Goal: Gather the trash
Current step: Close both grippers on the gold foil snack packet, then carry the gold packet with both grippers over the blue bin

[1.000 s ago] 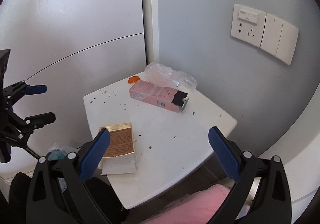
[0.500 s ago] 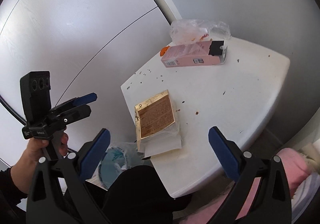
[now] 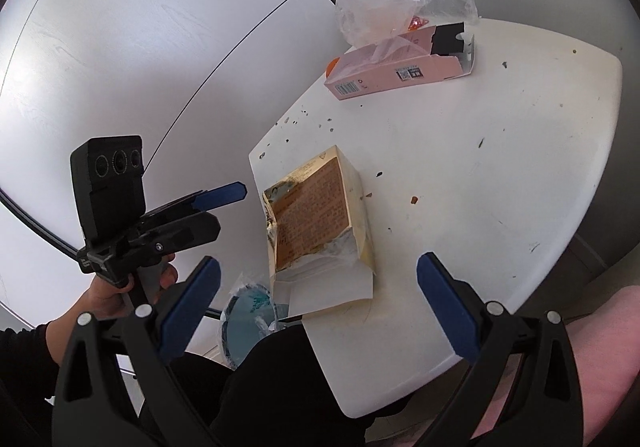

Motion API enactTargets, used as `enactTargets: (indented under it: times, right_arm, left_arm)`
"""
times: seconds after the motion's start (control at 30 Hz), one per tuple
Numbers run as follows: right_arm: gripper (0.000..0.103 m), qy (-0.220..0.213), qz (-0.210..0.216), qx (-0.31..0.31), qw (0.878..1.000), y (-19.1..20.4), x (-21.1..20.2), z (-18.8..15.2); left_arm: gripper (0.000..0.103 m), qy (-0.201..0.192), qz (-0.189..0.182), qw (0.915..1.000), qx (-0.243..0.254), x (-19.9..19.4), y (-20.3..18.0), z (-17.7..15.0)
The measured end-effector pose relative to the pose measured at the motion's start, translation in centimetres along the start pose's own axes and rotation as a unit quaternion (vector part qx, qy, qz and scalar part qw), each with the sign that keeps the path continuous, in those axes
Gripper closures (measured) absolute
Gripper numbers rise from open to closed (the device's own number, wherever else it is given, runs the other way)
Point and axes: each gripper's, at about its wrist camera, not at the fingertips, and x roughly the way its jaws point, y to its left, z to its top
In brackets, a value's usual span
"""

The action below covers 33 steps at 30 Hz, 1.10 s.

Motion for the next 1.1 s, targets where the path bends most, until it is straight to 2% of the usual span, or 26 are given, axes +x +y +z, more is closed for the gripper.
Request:
enactTargets:
  times: [0.2, 0.47, 0.63, 0.7, 0.73, 0.83, 0.93, 0.97, 1.03, 1.1]
  right_arm:
    - [0.007, 0.010, 0.029, 0.014, 0.999, -0.3, 1.0, 0.2]
    - [0.007, 0.005, 0.035, 0.014, 0.999, -0.5, 1.7, 0.6]
    - [0.007, 0.009, 0.022, -0.003, 1.000, -0.2, 2.1, 0.7]
    - [0.020, 0.012, 0.015, -0.011, 1.000, 0.1, 2.6, 0.6]
    - [0.031, 0.014, 0.012, -0.015, 1.000, 0.1, 2.7, 0.5]
    - [0.035, 0.011, 0.001, -0.026, 1.000, 0.3, 2.9, 0.1]
    - [0.045, 0.010, -0.010, -0.034, 0.999, 0.5, 2.9, 0.0]
    - [0.051, 0.010, -0.013, -0.036, 0.999, 0.4, 3.1, 0.0]
    - [0.057, 0.009, -0.016, -0.036, 0.999, 0.4, 3.2, -0.1]
    - [0.058, 0.008, -0.025, -0.043, 0.999, 0.6, 3.3, -0.2]
  left_arm:
    - [0.006, -0.001, -0.061, 0.9977, -0.028, 0.8, 1.6, 0.0]
    - [0.007, 0.010, -0.100, 0.9943, -0.035, 2.1, 2.6, -0.2]
    - [0.031, 0.016, -0.105, 0.9937, -0.036, 3.0, 2.7, -0.4]
    - [0.035, 0.018, -0.102, 0.9939, -0.037, 3.2, 2.8, -0.6]
    - [0.038, 0.016, -0.102, 0.9939, -0.037, 3.3, 2.8, -0.7]
    - [0.041, 0.011, -0.105, 0.9934, -0.045, 3.3, 3.0, -0.8]
    - [0.042, 0.010, -0.105, 0.9934, -0.043, 3.3, 2.9, -0.8]
    - [0.044, 0.013, -0.106, 0.9934, -0.042, 3.6, 2.8, -0.7]
    - [0.055, 0.021, -0.108, 0.9934, -0.034, 3.9, 2.3, -0.9]
    - [0.055, 0.017, -0.102, 0.9941, -0.033, 4.0, 2.0, -0.9]
